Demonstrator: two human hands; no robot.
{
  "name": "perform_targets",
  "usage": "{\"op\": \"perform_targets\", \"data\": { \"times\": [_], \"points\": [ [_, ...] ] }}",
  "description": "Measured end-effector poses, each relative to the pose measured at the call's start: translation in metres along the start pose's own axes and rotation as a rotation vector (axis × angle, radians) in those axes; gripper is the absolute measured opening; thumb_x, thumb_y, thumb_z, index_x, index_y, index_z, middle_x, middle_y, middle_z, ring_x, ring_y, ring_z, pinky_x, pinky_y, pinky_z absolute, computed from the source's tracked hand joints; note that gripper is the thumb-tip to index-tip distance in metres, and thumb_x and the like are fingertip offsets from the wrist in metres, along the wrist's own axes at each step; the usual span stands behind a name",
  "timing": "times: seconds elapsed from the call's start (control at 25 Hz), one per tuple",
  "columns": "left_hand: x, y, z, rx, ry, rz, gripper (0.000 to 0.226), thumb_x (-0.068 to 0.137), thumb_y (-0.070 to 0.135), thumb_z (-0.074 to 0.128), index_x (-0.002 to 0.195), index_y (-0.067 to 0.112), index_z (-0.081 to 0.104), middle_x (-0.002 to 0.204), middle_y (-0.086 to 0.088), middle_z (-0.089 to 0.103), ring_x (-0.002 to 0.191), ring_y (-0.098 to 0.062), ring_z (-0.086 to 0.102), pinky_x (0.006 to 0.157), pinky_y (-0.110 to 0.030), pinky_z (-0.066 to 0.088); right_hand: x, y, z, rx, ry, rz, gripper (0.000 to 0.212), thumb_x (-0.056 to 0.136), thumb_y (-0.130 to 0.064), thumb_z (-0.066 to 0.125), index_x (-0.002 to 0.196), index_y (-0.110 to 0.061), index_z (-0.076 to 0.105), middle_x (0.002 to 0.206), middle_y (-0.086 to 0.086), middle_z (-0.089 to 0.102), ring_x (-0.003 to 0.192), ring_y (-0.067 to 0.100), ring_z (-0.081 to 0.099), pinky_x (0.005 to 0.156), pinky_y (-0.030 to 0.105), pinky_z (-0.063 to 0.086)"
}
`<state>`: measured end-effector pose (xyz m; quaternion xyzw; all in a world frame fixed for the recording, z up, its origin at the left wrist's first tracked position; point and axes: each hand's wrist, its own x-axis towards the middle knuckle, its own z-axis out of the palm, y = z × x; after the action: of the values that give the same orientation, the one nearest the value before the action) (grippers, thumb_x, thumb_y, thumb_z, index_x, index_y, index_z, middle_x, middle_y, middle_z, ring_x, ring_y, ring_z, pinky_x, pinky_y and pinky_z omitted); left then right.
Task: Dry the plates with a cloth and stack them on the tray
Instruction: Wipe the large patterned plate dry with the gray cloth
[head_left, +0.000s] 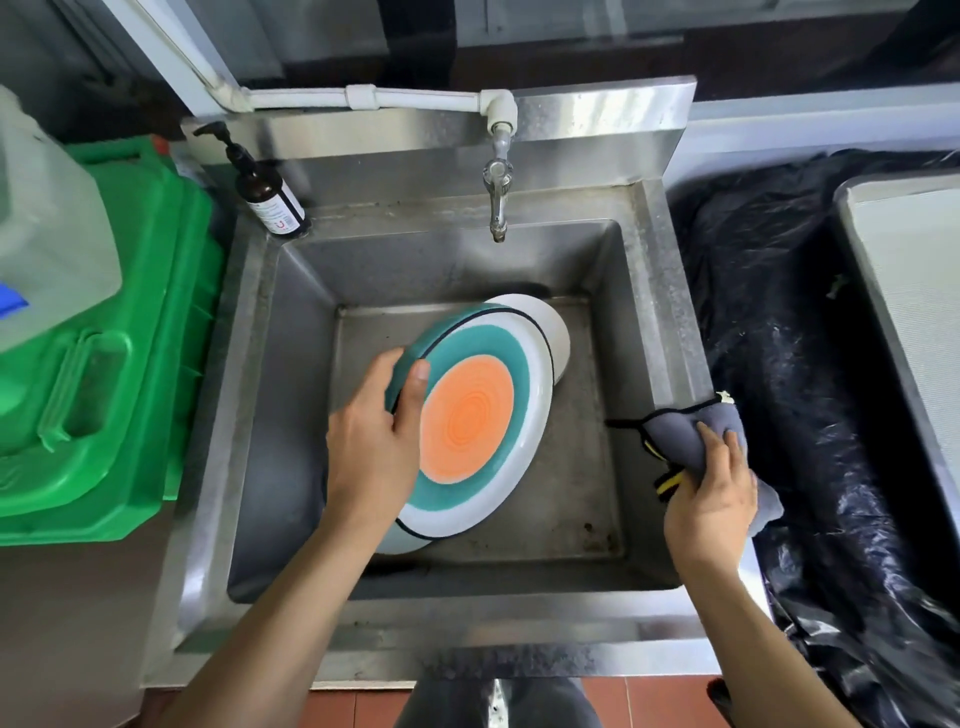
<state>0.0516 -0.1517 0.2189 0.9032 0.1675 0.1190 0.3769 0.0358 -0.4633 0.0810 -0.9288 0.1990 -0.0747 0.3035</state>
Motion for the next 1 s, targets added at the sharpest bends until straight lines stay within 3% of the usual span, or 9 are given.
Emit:
{"op": "perform_targets", "data": {
  "times": [0.08, 0.16, 0.28, 0.4, 0.6, 0.68, 0.76, 0.84, 1.0],
  "points": [
    [0.003, -0.005, -0.006, -0.119, 0.029, -0.069, 0.021, 0.103, 0.047, 0.047, 0.106, 0.032, 0.062, 0.079, 0.027, 0.064, 0.074, 0.003, 0.059, 0.066, -0.016, 0.041, 0.007, -0.016, -0.016, 0.244, 0.052, 0.102, 0.060, 0.092, 0.011, 0.045, 0.146, -0.014, 0.050, 0.145, 0.016, 0.054, 0.131, 0.038, 0.051, 0.113, 0.047, 0.038],
    [0.003, -0.004, -0.010, -0.208, 0.049, -0.133, 0.023, 0.104, 0.041, 0.049, 0.096, 0.024, 0.062, 0.075, 0.021, 0.063, 0.071, 0.000, 0.055, 0.066, -0.022, 0.041, 0.012, -0.045, -0.032, 0.389, 0.133, 0.146, 0.058, 0.094, 0.004, 0.043, 0.144, -0.025, 0.049, 0.136, 0.007, 0.061, 0.122, 0.029, 0.057, 0.103, 0.026, 0.041],
    [-0.001, 0.007, -0.015, -0.325, 0.070, -0.207, 0.025, 0.103, 0.040, 0.050, 0.090, 0.024, 0.064, 0.071, 0.018, 0.063, 0.066, 0.002, 0.054, 0.062, -0.014, 0.042, 0.013, -0.103, -0.055, 0.596, 0.187, 0.024, 0.051, 0.093, -0.002, 0.042, 0.138, -0.026, 0.050, 0.122, -0.007, 0.063, 0.111, 0.017, 0.061, 0.090, 0.006, 0.040],
    [-0.003, 0.023, -0.020, -0.405, 0.078, -0.226, 0.028, 0.099, 0.051, 0.050, 0.088, 0.031, 0.065, 0.071, 0.012, 0.063, 0.064, 0.000, 0.053, 0.061, -0.016, 0.043, 0.002, -0.160, -0.070, 0.708, 0.047, -0.238, 0.057, 0.090, -0.004, 0.042, 0.141, -0.029, 0.048, 0.126, -0.021, 0.061, 0.113, 0.000, 0.060, 0.093, 0.009, 0.044],
    [0.001, 0.051, -0.023, -0.434, 0.123, -0.229, 0.023, 0.097, 0.054, 0.052, 0.087, 0.038, 0.067, 0.077, 0.013, 0.070, 0.072, -0.005, 0.063, 0.071, -0.034, 0.050, -0.025, -0.191, -0.060, 0.358, -0.334, -0.733, 0.071, 0.091, -0.039, 0.066, 0.155, -0.021, 0.041, 0.159, -0.004, 0.042, 0.149, 0.016, 0.036, 0.121, 0.045, 0.031],
    [0.001, 0.057, -0.027, -0.438, 0.127, -0.206, 0.035, 0.092, 0.063, 0.049, 0.091, 0.033, 0.067, 0.081, 0.007, 0.072, 0.078, -0.011, 0.066, 0.074, -0.036, 0.052, -0.031, -0.189, -0.058, 0.286, -0.331, -0.747, 0.092, 0.087, -0.065, 0.065, 0.160, -0.021, 0.031, 0.168, -0.002, 0.025, 0.157, 0.016, 0.017, 0.128, 0.044, 0.012],
    [-0.002, 0.065, -0.031, -0.446, 0.131, -0.188, 0.044, 0.085, 0.070, 0.047, 0.094, 0.033, 0.068, 0.081, 0.012, 0.072, 0.077, -0.006, 0.066, 0.072, -0.025, 0.052, -0.031, -0.192, -0.059, 0.270, -0.258, -0.686, 0.095, 0.088, -0.073, 0.054, 0.163, -0.021, 0.024, 0.171, -0.003, 0.015, 0.159, 0.016, 0.009, 0.128, 0.043, 0.004],
    [-0.004, 0.075, -0.033, -0.466, 0.112, -0.155, 0.039, 0.086, 0.067, 0.048, 0.095, 0.035, 0.068, 0.078, 0.015, 0.071, 0.073, 0.000, 0.062, 0.068, -0.016, 0.047, -0.025, -0.200, -0.061, 0.279, -0.198, -0.568, 0.087, 0.092, -0.062, 0.046, 0.163, -0.016, 0.023, 0.171, -0.004, 0.012, 0.159, 0.017, 0.007, 0.128, 0.047, 0.005],
    [-0.007, 0.091, -0.039, -0.405, 0.057, -0.067, 0.029, 0.097, 0.054, 0.049, 0.096, 0.031, 0.066, 0.080, 0.007, 0.068, 0.074, -0.010, 0.060, 0.070, -0.031, 0.048, -0.007, -0.230, -0.067, 0.463, -0.282, -0.466, 0.066, 0.100, -0.042, 0.041, 0.160, -0.019, 0.029, 0.169, -0.003, 0.017, 0.158, 0.012, 0.006, 0.128, 0.049, 0.007]
  ]
}}
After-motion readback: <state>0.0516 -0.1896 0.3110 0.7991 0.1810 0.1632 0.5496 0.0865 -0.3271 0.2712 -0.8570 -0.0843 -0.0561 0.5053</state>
